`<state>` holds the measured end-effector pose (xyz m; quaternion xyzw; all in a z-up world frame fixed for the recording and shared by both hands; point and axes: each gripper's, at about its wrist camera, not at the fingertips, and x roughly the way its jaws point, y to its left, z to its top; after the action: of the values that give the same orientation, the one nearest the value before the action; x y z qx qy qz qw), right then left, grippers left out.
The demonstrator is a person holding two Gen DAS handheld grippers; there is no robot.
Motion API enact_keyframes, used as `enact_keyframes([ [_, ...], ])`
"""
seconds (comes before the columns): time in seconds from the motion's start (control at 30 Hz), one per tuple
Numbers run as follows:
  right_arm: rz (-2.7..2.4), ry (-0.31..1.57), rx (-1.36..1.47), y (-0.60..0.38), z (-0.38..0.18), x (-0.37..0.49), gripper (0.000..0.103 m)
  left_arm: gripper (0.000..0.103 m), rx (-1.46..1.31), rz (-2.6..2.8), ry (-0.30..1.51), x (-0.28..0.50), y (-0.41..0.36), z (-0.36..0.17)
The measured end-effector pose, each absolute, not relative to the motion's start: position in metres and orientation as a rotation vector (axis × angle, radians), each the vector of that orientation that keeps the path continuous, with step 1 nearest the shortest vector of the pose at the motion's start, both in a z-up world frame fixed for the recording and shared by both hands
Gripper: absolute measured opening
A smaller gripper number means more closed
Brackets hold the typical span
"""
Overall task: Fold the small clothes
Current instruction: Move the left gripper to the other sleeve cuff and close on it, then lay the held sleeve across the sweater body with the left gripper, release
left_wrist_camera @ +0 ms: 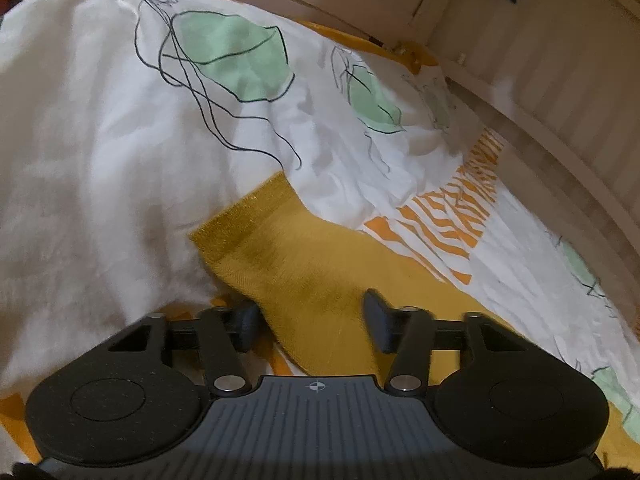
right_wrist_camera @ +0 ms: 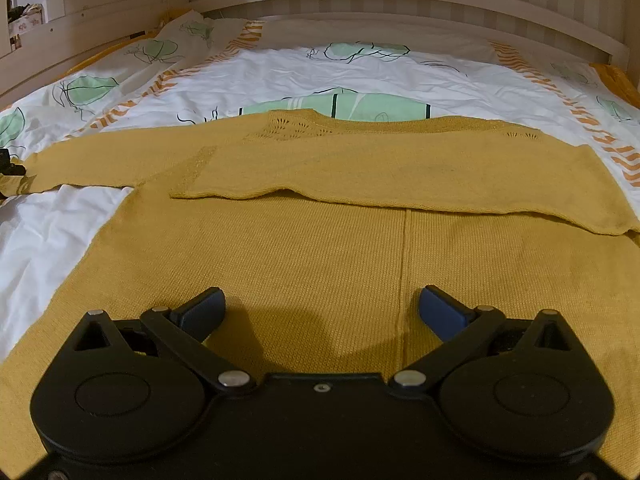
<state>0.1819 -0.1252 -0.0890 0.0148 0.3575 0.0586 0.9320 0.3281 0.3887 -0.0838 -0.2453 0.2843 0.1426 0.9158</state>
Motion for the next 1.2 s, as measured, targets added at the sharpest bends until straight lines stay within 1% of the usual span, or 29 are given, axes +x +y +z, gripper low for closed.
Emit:
enact_keyframes([
  [0.03, 0.121, 0.732, 0.033, -0.126, -0.089, 0.182, 0.103, 0.003, -0.495, 0.302, 0.594, 0.329, 0.388, -0.083],
  [0.17, 0.124, 0.74, 0.036, -0.125, -0.088, 0.184, 0.103, 0.003, -0.516, 0.292, 0.581, 0.328, 0.385, -0.07],
  [0.37, 0.145, 0.759, 0.109, -0.139, -0.077, 0.187, 0.102, 0.003, -0.438, 0.199, 0.539, 0.327, 0.342, -0.01],
  [0.57, 0.158, 0.776, 0.223, -0.181, -0.051, 0.181, 0.102, 0.003, -0.337, 0.023, 0.47, 0.322, 0.261, 0.063],
  [0.67, 0.167, 0.779, 0.255, -0.209, -0.038, 0.174, 0.102, 0.003, -0.274, -0.064, 0.455, 0.317, 0.209, 0.088],
  [0.73, 0.166, 0.786, 0.257, -0.228, -0.031, 0.168, 0.102, 0.003, -0.257, -0.125, 0.457, 0.313, 0.176, 0.096],
  [0.83, 0.157, 0.786, 0.248, -0.254, -0.024, 0.158, 0.102, 0.003, -0.223, -0.214, 0.48, 0.309, 0.118, 0.1],
  [0.93, 0.144, 0.779, 0.246, -0.277, -0.021, 0.149, 0.102, 0.003, -0.192, -0.276, 0.512, 0.307, 0.064, 0.091],
  [1.03, 0.115, 0.772, 0.295, -0.298, -0.021, 0.145, 0.102, 0.003, -0.176, -0.337, 0.56, 0.305, 0.011, 0.072],
  [1.2, 0.091, 0.78, 0.374, -0.323, -0.022, 0.15, 0.102, 0.003, -0.114, -0.402, 0.649, 0.3, -0.065, 0.026],
])
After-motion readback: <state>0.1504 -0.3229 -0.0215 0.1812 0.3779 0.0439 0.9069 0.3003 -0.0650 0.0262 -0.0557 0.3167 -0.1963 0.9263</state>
